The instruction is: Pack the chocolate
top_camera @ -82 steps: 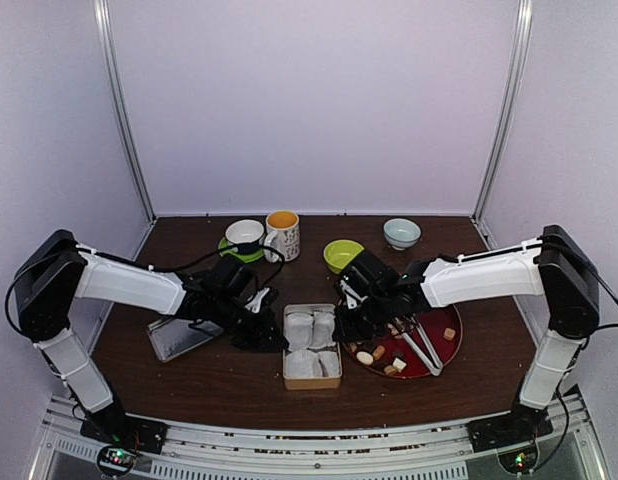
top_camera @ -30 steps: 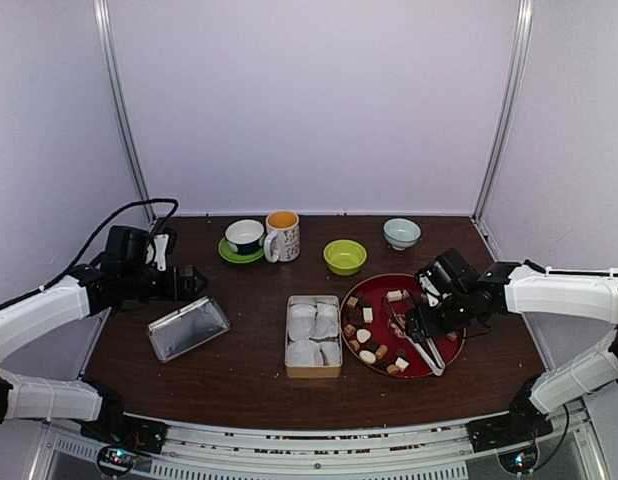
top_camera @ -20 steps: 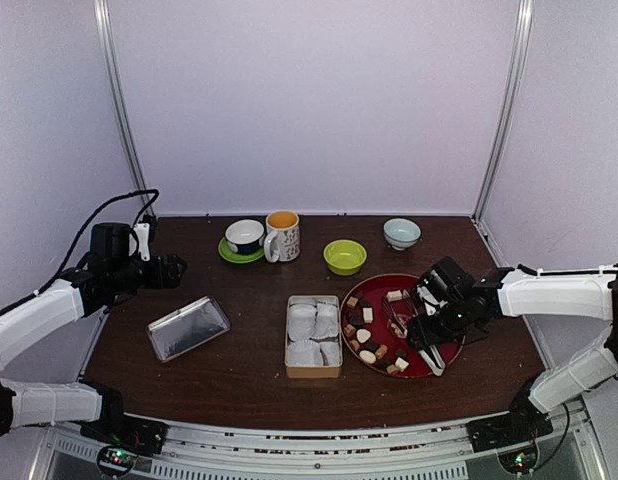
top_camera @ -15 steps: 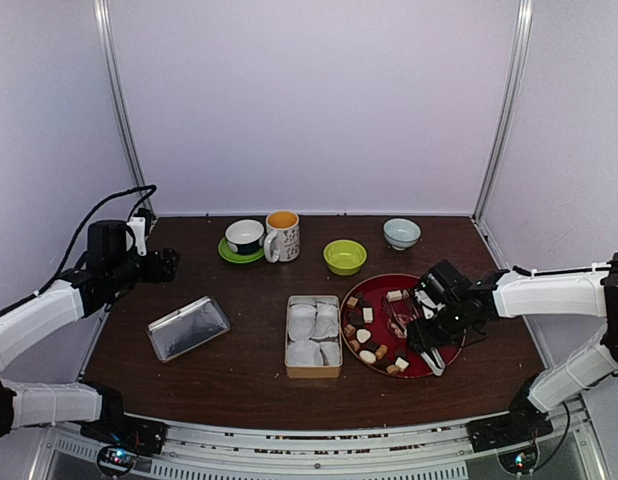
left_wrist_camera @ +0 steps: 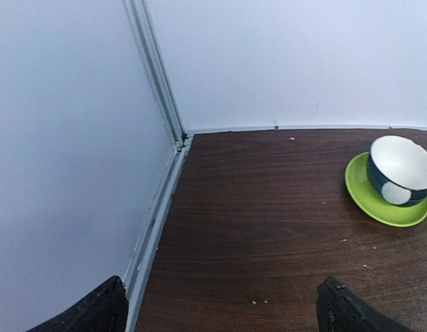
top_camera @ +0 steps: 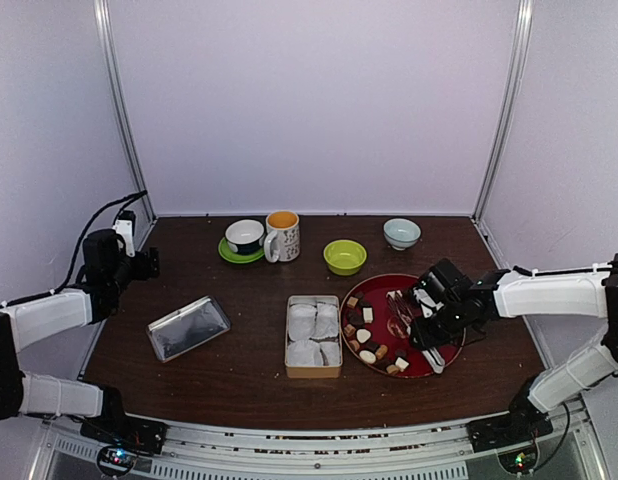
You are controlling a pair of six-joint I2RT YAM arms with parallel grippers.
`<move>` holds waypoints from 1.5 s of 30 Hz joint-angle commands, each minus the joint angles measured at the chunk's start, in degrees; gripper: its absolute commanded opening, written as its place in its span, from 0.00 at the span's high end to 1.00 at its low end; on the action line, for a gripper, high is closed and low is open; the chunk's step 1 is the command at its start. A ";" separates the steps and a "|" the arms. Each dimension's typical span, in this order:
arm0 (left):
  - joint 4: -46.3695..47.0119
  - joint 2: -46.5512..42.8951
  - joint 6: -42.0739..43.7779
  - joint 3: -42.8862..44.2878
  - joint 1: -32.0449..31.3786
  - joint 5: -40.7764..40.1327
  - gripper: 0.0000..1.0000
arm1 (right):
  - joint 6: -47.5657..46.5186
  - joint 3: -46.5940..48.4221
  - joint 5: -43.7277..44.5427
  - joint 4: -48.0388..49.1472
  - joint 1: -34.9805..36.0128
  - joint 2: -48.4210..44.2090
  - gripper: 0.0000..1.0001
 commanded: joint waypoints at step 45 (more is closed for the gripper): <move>38.67 16.00 4.98 -10.01 8.72 14.70 0.02 | 0.47 5.31 -4.82 -12.00 1.71 -8.56 0.63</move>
